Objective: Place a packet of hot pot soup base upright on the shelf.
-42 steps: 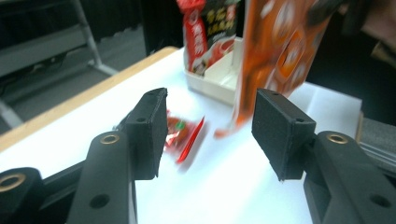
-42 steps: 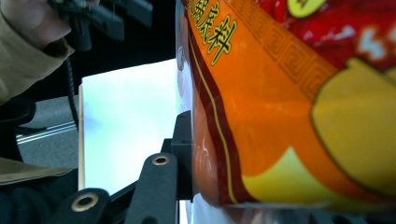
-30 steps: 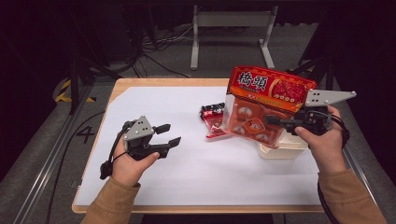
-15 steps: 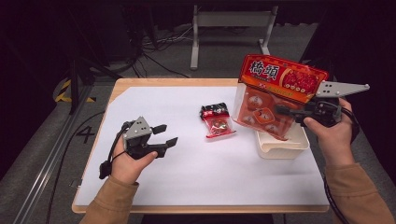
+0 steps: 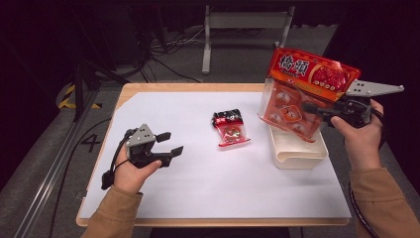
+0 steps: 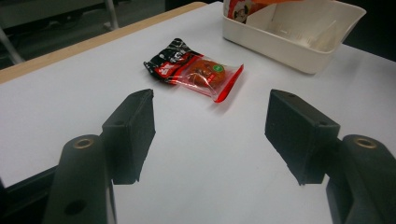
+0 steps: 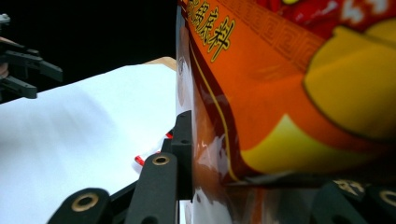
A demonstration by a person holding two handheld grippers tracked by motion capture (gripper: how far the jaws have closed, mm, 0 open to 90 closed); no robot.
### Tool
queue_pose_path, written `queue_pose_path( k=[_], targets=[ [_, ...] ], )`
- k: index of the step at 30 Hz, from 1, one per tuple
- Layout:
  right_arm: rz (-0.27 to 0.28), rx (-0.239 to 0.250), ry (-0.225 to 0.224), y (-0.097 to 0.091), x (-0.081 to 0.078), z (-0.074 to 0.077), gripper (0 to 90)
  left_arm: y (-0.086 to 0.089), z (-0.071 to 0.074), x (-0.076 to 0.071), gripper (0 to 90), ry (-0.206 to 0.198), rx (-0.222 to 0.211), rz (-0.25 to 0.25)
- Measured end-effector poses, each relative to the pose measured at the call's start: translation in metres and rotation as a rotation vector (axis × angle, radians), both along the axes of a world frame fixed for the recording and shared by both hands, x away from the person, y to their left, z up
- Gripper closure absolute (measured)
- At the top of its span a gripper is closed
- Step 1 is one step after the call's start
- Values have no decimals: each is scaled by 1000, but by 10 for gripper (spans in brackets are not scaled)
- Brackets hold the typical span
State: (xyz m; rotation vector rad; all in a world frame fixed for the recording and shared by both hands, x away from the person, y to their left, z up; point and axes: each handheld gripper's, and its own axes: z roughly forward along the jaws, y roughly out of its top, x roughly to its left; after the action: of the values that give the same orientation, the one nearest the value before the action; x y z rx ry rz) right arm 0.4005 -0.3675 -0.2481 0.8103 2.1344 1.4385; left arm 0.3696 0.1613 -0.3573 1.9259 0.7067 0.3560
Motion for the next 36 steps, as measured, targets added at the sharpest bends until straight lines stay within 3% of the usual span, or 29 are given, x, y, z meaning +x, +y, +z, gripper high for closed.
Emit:
queue_pose_path(
  k=[18,22,26,28,29,36],
  targets=[
    [-96,3,-15,-24,4,-2,703,4,-1,1,333,1,-3,14],
    [-116,26,-8,-31,6,-10,703,6,0,2,322,24,-31,5],
    [-114,28,-6,-33,7,-14,703,6,-1,2,322,24,-34,7],
    [-115,15,-57,-33,5,-18,703,7,0,2,322,20,-34,10],
    [-118,19,-60,-33,5,-20,703,7,0,2,321,22,-33,12],
    [-99,30,-33,-36,8,-34,703,9,-1,2,322,21,-30,15]
  ],
)
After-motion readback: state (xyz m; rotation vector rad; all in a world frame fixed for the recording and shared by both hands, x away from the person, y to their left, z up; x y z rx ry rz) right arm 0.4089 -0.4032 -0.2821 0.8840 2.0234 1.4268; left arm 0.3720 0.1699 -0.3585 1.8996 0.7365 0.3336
